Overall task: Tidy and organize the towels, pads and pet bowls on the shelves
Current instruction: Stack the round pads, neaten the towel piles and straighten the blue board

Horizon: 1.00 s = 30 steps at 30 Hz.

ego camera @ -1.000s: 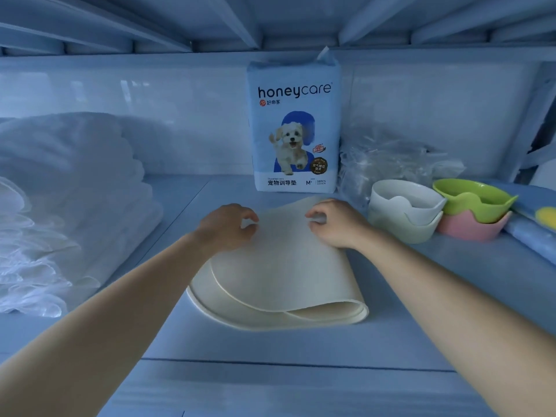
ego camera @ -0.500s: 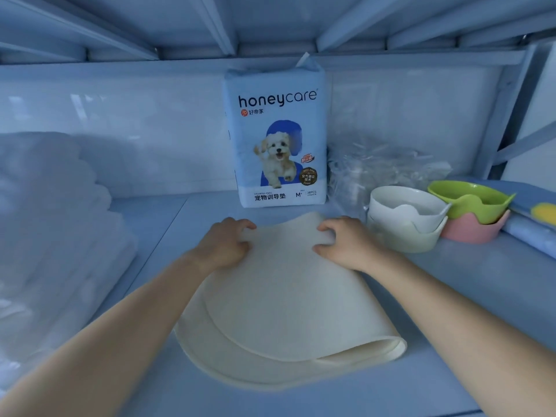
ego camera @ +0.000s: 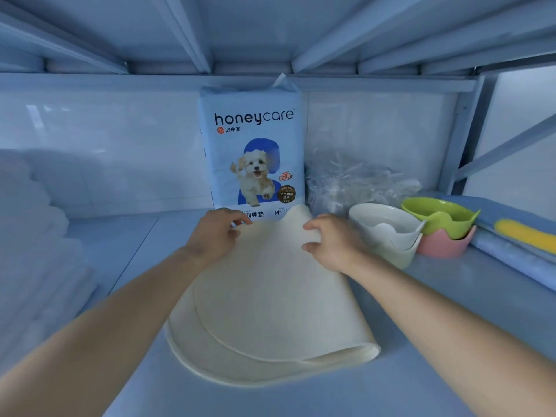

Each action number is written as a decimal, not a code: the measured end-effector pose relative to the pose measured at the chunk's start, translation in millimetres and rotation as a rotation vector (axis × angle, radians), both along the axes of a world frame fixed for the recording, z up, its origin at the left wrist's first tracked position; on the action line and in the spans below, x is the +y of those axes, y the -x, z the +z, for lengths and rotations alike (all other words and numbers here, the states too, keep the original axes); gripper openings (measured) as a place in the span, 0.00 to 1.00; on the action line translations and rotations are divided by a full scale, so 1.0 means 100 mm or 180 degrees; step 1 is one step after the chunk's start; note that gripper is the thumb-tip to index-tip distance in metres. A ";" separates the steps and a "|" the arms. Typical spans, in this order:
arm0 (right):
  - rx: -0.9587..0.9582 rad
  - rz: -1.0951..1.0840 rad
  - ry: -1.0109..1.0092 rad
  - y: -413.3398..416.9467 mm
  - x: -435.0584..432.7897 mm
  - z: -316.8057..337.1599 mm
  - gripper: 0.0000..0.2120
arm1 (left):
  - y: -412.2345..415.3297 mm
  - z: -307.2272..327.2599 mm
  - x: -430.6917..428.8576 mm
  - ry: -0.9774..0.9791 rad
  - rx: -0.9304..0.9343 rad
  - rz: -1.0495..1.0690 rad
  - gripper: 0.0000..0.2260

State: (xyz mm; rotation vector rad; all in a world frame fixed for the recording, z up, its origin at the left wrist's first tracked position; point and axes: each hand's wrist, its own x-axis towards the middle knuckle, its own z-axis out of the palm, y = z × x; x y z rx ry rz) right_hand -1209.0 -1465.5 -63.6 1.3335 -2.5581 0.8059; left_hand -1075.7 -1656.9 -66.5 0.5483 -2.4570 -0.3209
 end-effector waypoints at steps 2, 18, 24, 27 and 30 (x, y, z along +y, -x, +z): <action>-0.0034 -0.0080 -0.0037 0.10 -0.07 0.05 0.21 | 0.14 0.03 -0.04 0.0110 0.0000 0.0031 0.15; 0.0001 0.0272 -0.0373 0.26 -0.03 -0.08 0.14 | 0.33 -0.20 0.25 0.0248 -0.0437 -0.0859 0.12; 0.0019 0.0793 -0.0338 0.11 0.20 -0.18 0.11 | 0.05 -0.28 0.53 0.0066 -0.0518 -0.1275 0.18; 0.0023 0.0913 -0.0302 0.06 0.35 -0.13 0.11 | -0.10 -0.34 0.60 -0.0064 -0.0622 -0.1353 0.24; 0.0005 0.1124 -0.0441 -0.02 0.54 -0.10 0.12 | -0.28 -0.34 0.73 -0.0239 -0.0889 -0.1450 0.27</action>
